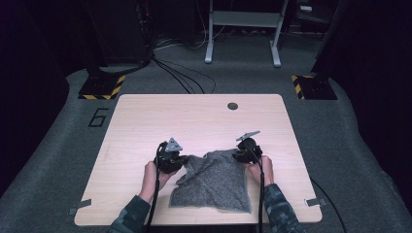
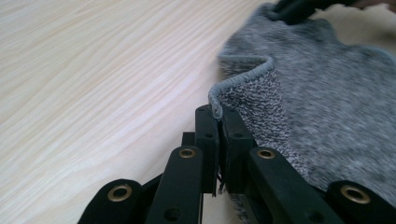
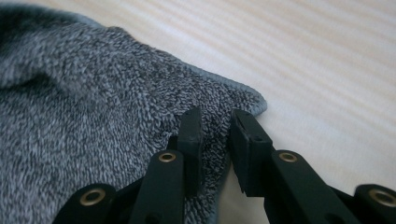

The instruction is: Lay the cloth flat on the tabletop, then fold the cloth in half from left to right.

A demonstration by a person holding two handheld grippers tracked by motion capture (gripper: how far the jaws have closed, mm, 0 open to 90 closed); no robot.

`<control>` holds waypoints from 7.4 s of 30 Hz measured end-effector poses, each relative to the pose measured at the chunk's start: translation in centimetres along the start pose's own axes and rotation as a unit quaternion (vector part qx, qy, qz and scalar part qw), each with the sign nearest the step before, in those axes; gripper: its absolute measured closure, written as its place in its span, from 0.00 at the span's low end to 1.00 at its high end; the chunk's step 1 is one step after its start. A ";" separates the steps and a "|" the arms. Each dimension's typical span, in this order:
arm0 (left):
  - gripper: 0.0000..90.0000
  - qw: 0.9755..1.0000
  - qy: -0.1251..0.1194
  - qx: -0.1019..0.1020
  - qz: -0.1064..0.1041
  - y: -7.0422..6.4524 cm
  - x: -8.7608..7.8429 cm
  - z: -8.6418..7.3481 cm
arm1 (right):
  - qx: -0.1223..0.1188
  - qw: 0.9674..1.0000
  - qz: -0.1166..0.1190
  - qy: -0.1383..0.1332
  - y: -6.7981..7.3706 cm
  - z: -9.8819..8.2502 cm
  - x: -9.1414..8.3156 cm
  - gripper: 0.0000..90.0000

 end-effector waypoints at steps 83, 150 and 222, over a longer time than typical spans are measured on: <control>0.97 0.996 -0.053 0.059 0.044 4.6 -1.4 1.2 | -0.096 0.986 -0.012 -0.136 0.2 4.5 -7.6 0.98; 0.24 1.000 0.023 0.010 0.000 -3.1 -0.8 -7.2 | -0.041 0.998 0.026 -0.041 4.8 -5.8 -4.9 0.17; 0.47 0.995 0.063 -0.042 0.072 12.2 7.9 -0.2 | -0.149 0.973 0.170 -0.050 24.5 0.4 2.2 0.53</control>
Point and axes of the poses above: each handheld gripper's, and its own axes: x roughly forward along the jaws, z roughly out of its top, y roughly to its left, the point moved 7 cm from there along x, roughly forward along the jaws, and after that the axes turned 14 degrees about -y, right-handed, at the moved point
